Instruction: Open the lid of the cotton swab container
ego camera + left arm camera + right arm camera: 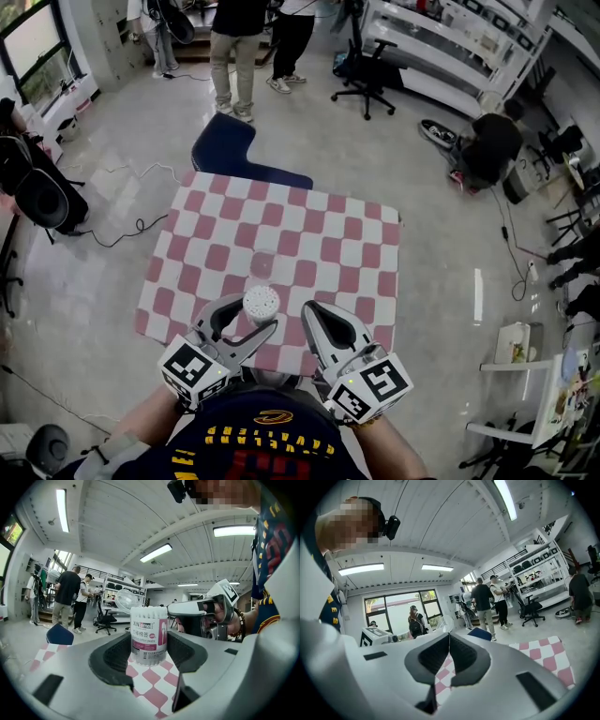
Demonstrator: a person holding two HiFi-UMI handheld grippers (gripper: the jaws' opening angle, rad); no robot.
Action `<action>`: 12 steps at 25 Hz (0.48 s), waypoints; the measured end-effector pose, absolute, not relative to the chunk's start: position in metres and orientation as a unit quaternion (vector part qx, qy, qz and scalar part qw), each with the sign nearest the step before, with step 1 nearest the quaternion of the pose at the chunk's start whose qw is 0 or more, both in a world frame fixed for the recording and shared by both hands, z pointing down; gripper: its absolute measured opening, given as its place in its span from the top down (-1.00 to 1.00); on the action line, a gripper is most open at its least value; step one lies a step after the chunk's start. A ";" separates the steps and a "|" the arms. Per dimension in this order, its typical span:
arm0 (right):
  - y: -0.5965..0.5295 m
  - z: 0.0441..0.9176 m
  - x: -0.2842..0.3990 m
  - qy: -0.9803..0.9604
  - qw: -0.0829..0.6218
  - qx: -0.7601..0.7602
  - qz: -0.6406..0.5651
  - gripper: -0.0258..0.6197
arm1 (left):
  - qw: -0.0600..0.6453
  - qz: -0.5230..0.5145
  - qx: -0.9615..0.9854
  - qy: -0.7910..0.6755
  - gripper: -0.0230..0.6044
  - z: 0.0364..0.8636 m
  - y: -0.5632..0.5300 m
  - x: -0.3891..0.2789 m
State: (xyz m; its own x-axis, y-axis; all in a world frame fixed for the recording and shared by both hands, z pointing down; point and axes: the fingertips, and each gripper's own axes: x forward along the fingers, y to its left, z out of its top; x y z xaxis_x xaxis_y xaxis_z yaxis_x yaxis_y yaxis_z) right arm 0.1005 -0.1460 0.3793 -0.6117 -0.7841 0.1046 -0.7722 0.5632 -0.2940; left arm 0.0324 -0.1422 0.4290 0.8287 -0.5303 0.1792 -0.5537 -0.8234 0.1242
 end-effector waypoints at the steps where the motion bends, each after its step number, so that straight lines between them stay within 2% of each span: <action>1: -0.145 0.380 0.099 0.885 0.018 -0.438 -0.159 0.89 | 0.087 0.068 0.952 -0.285 0.15 0.430 -0.142 0.033; 12: -0.140 0.379 0.090 0.894 0.001 -0.426 -0.141 0.89 | 0.087 0.064 0.952 -0.288 0.15 0.426 -0.143 0.033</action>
